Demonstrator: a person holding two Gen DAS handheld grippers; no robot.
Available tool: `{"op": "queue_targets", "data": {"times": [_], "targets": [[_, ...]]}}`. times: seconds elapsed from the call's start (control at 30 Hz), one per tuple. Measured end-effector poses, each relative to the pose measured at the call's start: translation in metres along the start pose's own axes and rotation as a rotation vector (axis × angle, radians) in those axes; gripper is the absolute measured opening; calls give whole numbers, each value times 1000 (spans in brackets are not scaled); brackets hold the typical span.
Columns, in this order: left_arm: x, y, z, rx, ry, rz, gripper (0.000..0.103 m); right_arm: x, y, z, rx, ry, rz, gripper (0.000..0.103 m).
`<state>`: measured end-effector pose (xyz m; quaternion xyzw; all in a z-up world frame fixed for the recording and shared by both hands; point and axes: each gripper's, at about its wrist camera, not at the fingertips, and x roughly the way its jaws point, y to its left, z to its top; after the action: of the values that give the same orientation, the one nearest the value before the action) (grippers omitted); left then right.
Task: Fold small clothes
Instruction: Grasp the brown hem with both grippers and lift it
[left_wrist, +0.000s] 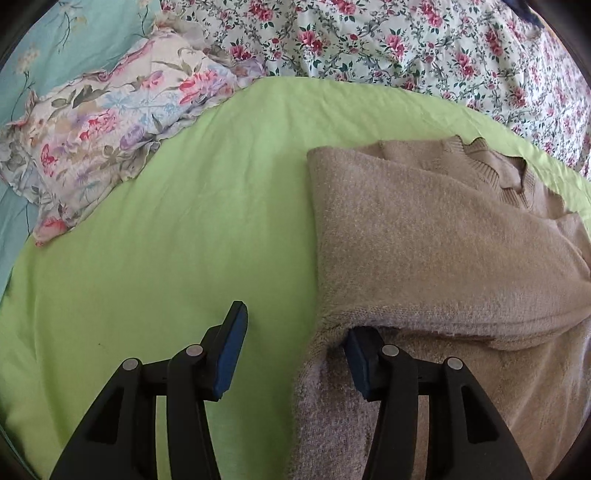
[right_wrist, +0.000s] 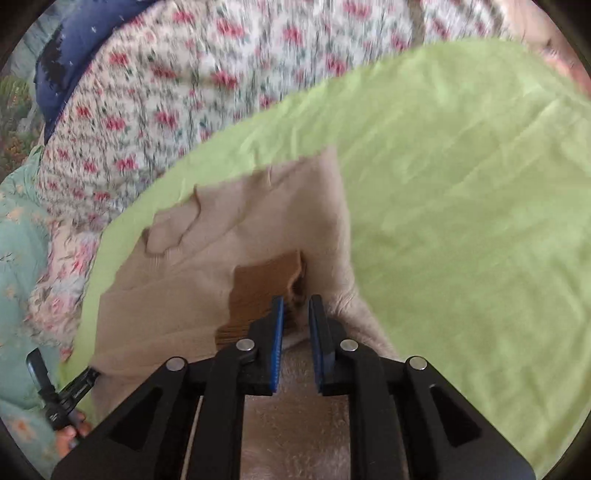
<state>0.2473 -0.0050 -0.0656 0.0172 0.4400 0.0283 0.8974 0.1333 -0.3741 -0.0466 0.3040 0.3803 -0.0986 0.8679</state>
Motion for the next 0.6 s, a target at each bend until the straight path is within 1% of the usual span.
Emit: {"op": "queue_targets", "data": {"times": [0.07,0.1,0.13,0.17,0.2,0.23,0.27,0.3,0.33,0.37,0.4,0.43,0.53,0.57,0.6], "targets": [[1,3,-1,-20,9,-16,52,-5,14,0,-29,-28,80,16],[2,4,-1,-27,12,-22,52,-1,23,0,-43,-20,133,21],[3,5,-1,-34,12,-27,53,9,33,-2,-64,17,194,23],[3,6,-1,-35,13,-28,54,22,42,-4,-91,57,196,25],[4,7,-1,-37,14,-31,54,30,43,-6,-108,80,171,25],[4,7,0,-39,15,-34,55,48,41,-9,-116,137,96,25],[5,9,0,-47,17,-41,56,57,36,-11,-101,169,64,24],[6,12,-1,-59,21,-53,57,66,23,-12,-56,200,53,21],[8,16,-1,-74,30,-74,59,64,15,-13,-25,194,70,20],[9,17,-1,-81,37,-86,61,56,12,-13,-12,180,74,24],[9,19,-1,-81,46,-99,61,48,10,-14,-11,163,79,24],[7,20,-1,-73,51,-108,61,30,9,-14,-16,132,104,25],[-5,19,-7,-32,56,-110,61,-6,14,-16,-64,111,163,35],[-12,20,-12,-24,57,-117,59,-16,15,-19,-81,111,176,40],[-20,23,-18,-20,59,-140,59,-28,15,-24,-102,114,193,44]]}}
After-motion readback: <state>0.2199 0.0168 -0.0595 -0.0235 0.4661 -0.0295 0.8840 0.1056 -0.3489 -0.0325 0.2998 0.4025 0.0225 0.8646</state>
